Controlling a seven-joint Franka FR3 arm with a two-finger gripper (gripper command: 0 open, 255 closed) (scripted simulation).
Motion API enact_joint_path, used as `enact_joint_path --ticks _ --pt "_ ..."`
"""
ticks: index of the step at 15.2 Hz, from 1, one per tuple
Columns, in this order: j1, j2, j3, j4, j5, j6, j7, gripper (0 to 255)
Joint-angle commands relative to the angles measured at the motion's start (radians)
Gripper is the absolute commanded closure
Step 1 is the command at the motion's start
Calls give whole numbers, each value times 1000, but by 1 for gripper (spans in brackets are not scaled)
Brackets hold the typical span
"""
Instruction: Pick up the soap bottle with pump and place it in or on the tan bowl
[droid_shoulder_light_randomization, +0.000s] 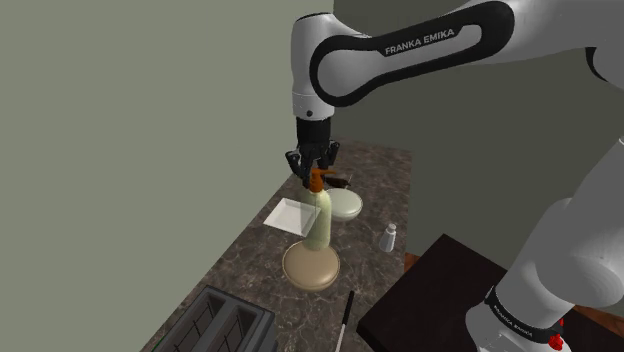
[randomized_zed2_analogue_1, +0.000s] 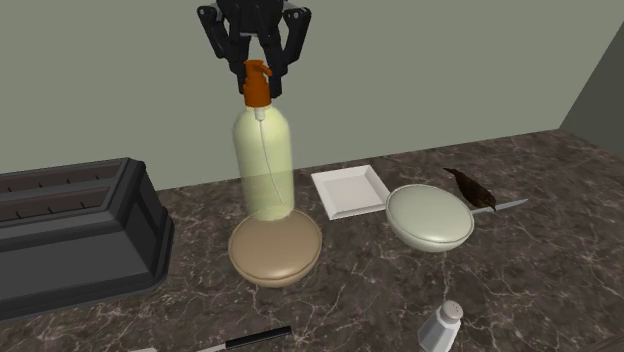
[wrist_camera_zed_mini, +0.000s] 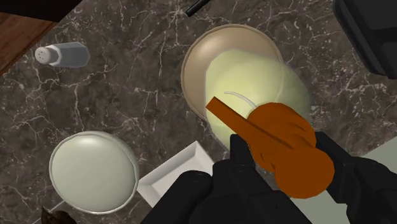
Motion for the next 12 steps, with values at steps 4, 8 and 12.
enact_joint_path --ticks 4,8,12 --pt "2 13 2 -52 -3 65 4 255" --pt "3 29 4 -89 -9 118 7 255" --pt "4 49 5 -123 -16 170 12 255"
